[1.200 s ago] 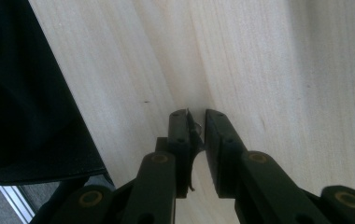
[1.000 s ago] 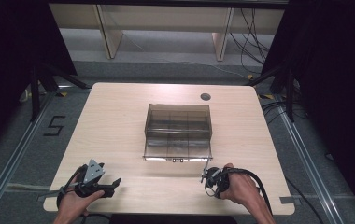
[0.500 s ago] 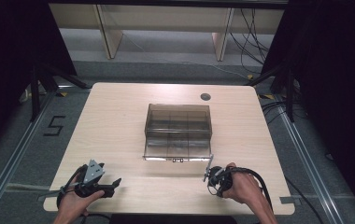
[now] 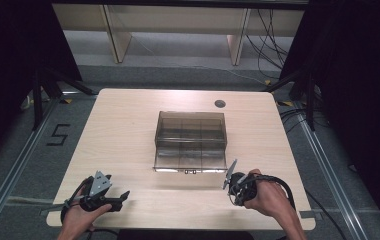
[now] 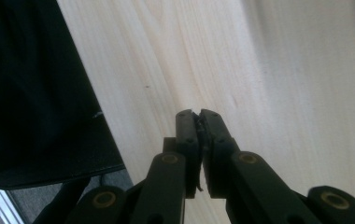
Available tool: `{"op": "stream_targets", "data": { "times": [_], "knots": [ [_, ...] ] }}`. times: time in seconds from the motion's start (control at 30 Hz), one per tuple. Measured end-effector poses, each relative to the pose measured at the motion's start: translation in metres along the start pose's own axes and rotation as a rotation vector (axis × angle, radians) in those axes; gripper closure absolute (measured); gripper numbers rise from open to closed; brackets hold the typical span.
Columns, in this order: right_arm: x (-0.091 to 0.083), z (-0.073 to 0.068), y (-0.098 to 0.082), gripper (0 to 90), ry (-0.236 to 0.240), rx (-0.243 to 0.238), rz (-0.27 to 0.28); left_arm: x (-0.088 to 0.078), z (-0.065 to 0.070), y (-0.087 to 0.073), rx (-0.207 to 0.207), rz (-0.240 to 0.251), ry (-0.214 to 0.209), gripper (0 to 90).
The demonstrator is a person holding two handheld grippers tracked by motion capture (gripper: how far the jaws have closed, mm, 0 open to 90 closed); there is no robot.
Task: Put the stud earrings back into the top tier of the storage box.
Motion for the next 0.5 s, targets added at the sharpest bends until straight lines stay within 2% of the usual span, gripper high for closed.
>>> {"op": "stream_targets", "data": {
  "times": [0.07,0.1,0.2,0.23,0.3,0.33,0.37,0.5],
  "knots": [
    [-0.004,0.001,0.0,87.1,0.004,-0.013,0.009,0.0,0.0,0.0,0.001,0.0,0.001,15.1],
    [-0.015,0.001,0.0,87.2,-0.014,0.011,0.005,0.0,0.0,0.0,0.005,-0.003,-0.001,15.1],
    [-0.025,0.004,0.003,87.2,-0.013,-0.014,0.023,0.0,0.0,-0.001,0.012,-0.016,-0.011,15.1],
    [-0.035,0.007,0.007,87.2,-0.01,-0.001,0.03,-0.002,-0.002,-0.004,0.055,-0.047,-0.012,15.1],
    [-0.039,0.008,0.009,87.2,-0.012,0.01,0.038,-0.001,-0.001,-0.001,0.019,-0.017,-0.002,15.1],
    [-0.044,0.011,0.012,87.2,-0.01,-0.021,0.049,0.0,0.0,0.0,0.0,-0.001,0.001,15.1],
    [-0.053,0.015,0.016,87.1,-0.013,-0.009,0.056,0.0,-0.001,0.0,0.008,-0.003,-0.001,15.1],
    [-0.062,0.022,0.022,87.1,-0.028,-0.018,0.062,0.001,0.001,-0.001,0.009,-0.009,-0.012,15.1]
  ]
}}
Point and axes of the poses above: each handheld gripper's, and its own axes: x roughly forward along the jaws, y roughly out of its top, z roughly to its right, the point moved 10 cm from there along x, roughly forward along the jaws, and after that the axes turned 1 degree about -z, right-handed, at the moved point
